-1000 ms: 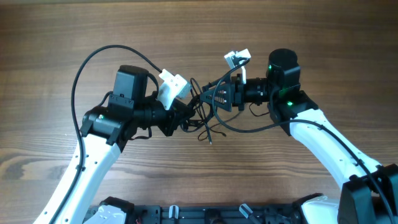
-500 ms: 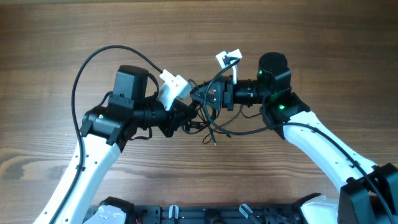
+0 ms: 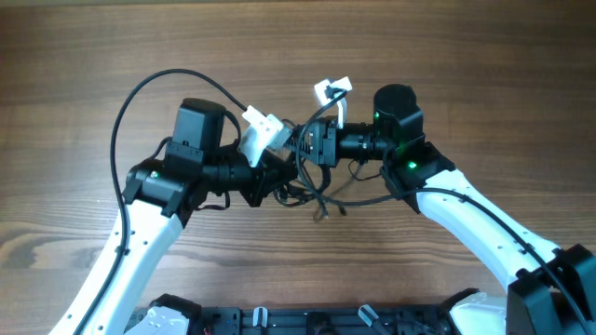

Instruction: Untangle cables

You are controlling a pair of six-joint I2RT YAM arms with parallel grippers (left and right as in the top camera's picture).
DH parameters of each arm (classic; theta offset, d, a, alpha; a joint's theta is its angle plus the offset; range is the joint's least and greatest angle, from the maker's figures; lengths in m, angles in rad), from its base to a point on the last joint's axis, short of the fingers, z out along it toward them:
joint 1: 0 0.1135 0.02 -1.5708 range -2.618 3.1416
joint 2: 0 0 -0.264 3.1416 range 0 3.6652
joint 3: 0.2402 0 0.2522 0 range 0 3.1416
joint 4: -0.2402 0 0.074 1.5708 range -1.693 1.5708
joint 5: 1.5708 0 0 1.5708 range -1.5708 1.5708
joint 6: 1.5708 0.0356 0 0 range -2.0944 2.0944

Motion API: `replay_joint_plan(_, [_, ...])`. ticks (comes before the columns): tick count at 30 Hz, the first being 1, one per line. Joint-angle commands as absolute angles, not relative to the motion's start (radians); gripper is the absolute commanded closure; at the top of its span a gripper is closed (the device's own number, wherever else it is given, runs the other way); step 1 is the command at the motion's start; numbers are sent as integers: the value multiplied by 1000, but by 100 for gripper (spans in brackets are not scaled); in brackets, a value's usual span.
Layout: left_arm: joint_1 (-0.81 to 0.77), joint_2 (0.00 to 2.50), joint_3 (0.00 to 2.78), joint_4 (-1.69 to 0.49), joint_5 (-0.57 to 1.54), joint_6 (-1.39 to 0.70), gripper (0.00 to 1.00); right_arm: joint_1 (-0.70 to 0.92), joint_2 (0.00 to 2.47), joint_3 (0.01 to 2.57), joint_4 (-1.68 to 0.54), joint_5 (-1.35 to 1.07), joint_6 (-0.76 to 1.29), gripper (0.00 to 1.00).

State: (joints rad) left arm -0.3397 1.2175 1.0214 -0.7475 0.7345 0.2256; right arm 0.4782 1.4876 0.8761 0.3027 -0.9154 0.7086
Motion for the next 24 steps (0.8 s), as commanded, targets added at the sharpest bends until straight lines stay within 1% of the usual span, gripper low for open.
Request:
replay_joint_plan(1, [-389,1219,1032,-747,842,225,96,483,1500,883,283,-706,740,90])
replay_joint_plan(4, [-414,1219,1032,-771,849,225,96,459,1500,883,337,-680,742,90])
replay_joint_plan(8, [-468,1219,1032,-810,849,225,96,387,1500,883,412,-672,818,87])
replay_joint_plan(12, [-525,1219,1032,-817,849,225,96,295,1500,883,404,-664,833,84])
replay_joint_plan(15, [-562,1219,1032,-817,849,229,96,232,1500,883,398,-649,803,80])
replay_joint_plan(19, [-572,1216,1032,-820,849,229,96,154,1500,883,372,-643,778,76])
replay_joint_plan(21, [-572,1216,1032,-820,848,229,96,126,1500,883,339,-642,748,71])
replay_joint_plan(22, [-571,1216,1032,-819,847,229,96,113,1500,883,316,-642,723,64])
replay_joint_plan(24, [-567,1216,1032,-819,844,233,96,95,1500,883,258,-617,683,55])
